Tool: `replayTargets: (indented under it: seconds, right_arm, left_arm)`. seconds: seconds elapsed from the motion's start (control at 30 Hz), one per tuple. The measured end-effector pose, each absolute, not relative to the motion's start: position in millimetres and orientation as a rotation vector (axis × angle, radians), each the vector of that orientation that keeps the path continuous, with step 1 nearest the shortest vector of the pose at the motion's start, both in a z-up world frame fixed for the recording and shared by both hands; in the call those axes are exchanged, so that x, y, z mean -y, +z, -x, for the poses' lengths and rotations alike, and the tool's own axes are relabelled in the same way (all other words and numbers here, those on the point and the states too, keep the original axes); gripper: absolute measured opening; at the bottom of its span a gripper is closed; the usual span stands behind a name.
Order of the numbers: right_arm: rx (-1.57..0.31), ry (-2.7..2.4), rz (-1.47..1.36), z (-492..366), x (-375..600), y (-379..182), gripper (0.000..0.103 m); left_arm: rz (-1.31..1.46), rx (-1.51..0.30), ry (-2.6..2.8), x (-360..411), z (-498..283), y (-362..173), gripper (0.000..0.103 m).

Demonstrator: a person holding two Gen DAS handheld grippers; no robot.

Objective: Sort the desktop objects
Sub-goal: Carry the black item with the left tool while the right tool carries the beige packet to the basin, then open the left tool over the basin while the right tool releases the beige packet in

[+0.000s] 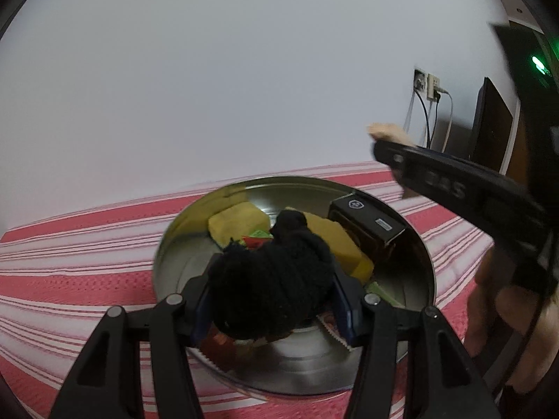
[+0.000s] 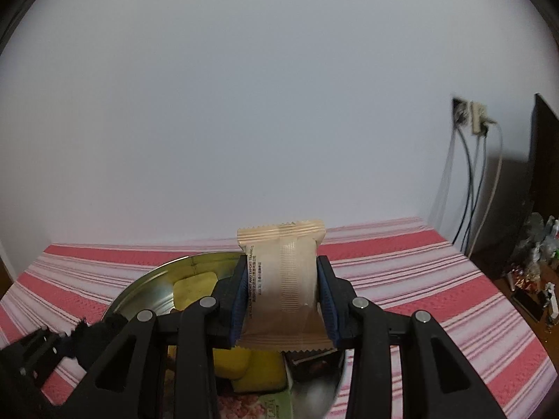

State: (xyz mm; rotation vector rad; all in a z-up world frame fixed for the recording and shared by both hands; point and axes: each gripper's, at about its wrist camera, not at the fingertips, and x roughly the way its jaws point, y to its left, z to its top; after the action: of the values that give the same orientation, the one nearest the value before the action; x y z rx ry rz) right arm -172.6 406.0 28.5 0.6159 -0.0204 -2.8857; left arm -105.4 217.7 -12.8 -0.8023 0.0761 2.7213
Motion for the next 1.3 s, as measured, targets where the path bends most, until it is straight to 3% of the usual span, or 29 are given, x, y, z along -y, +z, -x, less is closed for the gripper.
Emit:
replayTargets:
  seconds: [0.77, 0.87, 0.9, 0.93, 0.97, 1.0, 1.3]
  right_arm:
    - [-0.249, -2.538, -1.263, 299, -350, -17, 0.039]
    - [-0.222, -2.501, -1.313, 304, -354, -23, 0.046]
    - [-0.219, -2.507, -1.305, 302, -356, -22, 0.051]
    - [-0.215, -2.523, -1.294, 299, -358, -21, 0.063]
    - [-0.202, -2.550, -1.278, 295, -362, -18, 0.068]
    - [-0.178, -2.575, -1.252, 290, -367, -15, 0.074]
    - [-0.076, -2.697, -1.013, 234, -381, 19, 0.076]
  left_arm:
    - [1.178, -0.094, 2.682, -222, 166, -39, 0.059]
    - [1.272, -0.171, 2.671, -226, 171, -41, 0.076]
    - [1.275, -0.209, 2.680, -228, 170, -41, 0.084]
    - [1.265, -0.237, 2.692, -229, 168, -40, 0.095]
    - [1.245, -0.251, 2.709, -229, 165, -39, 0.098]
    - [1.200, -0.244, 2.731, -227, 160, -36, 0.100]
    - [1.096, -0.187, 2.790, -208, 135, -18, 0.102]
